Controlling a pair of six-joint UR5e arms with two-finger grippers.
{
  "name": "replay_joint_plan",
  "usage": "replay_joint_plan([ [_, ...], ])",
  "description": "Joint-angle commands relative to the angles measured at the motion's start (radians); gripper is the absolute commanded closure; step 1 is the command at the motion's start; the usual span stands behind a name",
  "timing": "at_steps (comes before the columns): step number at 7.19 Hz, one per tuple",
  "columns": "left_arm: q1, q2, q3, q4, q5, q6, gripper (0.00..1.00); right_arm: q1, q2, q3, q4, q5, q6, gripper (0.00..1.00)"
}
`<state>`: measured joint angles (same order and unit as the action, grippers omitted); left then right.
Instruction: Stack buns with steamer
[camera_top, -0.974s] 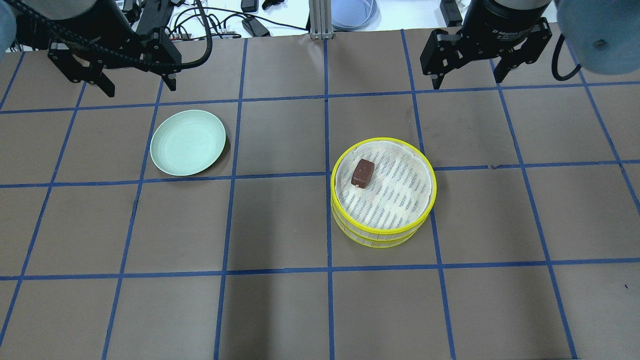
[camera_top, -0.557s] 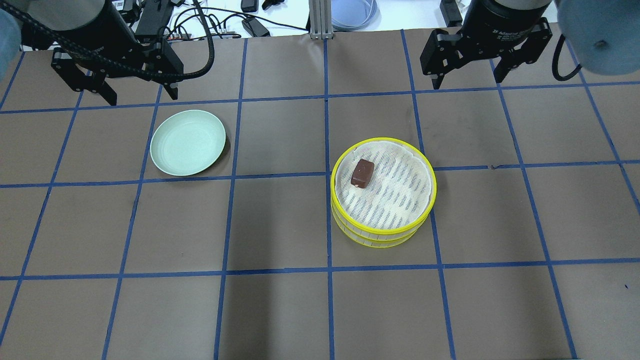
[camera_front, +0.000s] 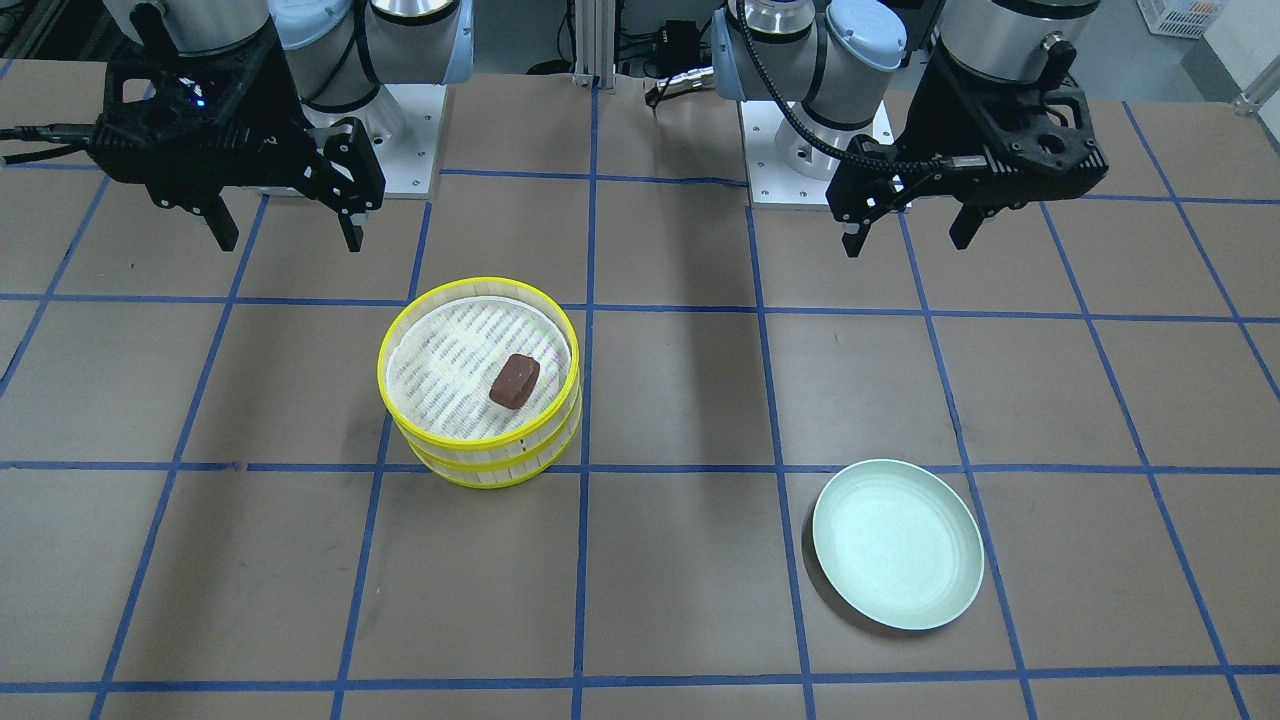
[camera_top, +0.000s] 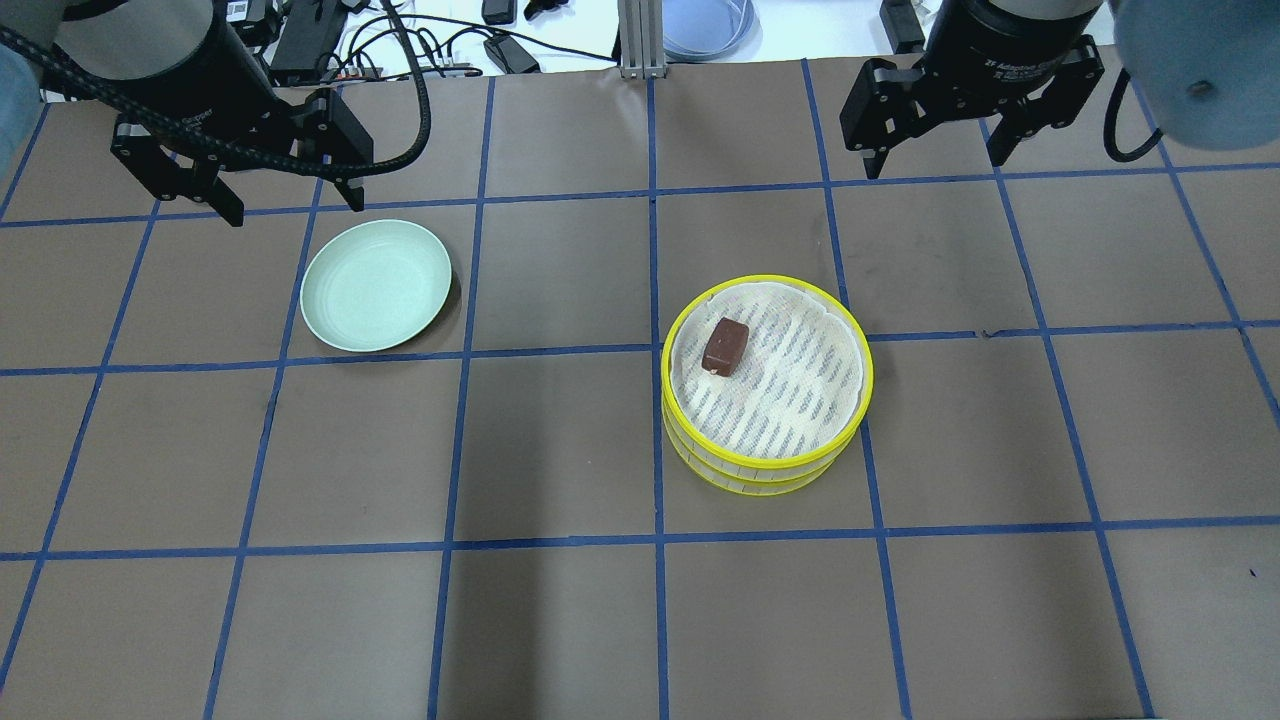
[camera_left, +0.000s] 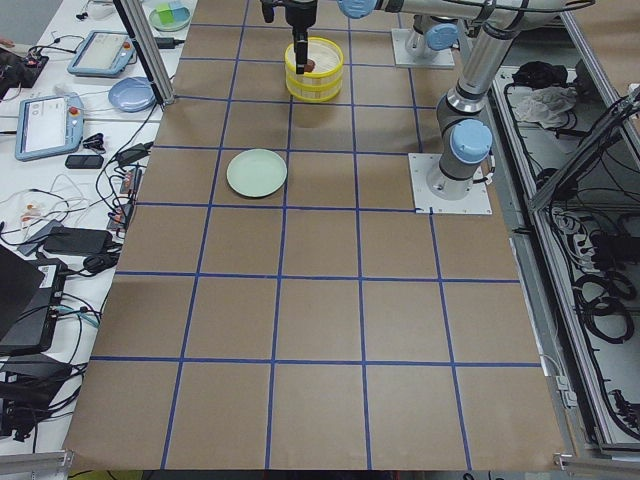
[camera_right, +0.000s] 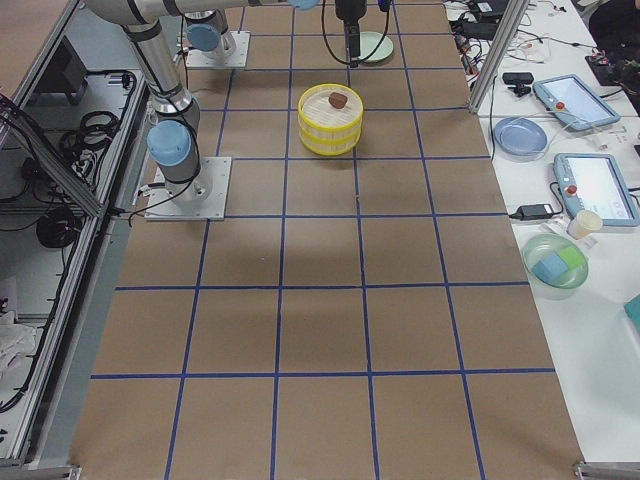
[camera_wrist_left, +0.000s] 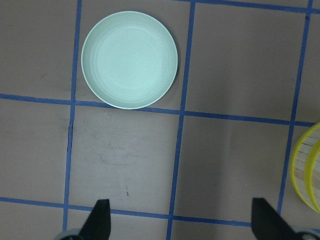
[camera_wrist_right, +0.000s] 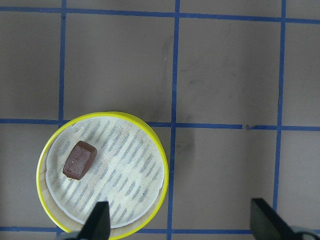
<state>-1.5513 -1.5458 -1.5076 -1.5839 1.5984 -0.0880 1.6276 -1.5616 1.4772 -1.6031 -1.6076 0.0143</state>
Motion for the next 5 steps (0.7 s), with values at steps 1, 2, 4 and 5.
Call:
replay_joint_plan([
  [1,0.005,0.0,0.01,0.001,0.002,0.005,0.0,0.0,0.0,0.0,-0.001,0.0,0.0,0.0],
  [2,0.005,0.0,0.01,0.002,-0.003,0.007,0.0,0.0,0.0,0.0,0.0,0.0,0.0,0.0],
  [4,0.002,-0.003,0.001,0.002,-0.008,0.002,0.0,0.0,-0.002,0.003,-0.001,-0.002,-0.004,0.0],
  [5,0.003,0.0,0.003,0.002,-0.006,0.001,0.0,0.0,-0.002,0.005,-0.001,-0.002,-0.005,0.0],
])
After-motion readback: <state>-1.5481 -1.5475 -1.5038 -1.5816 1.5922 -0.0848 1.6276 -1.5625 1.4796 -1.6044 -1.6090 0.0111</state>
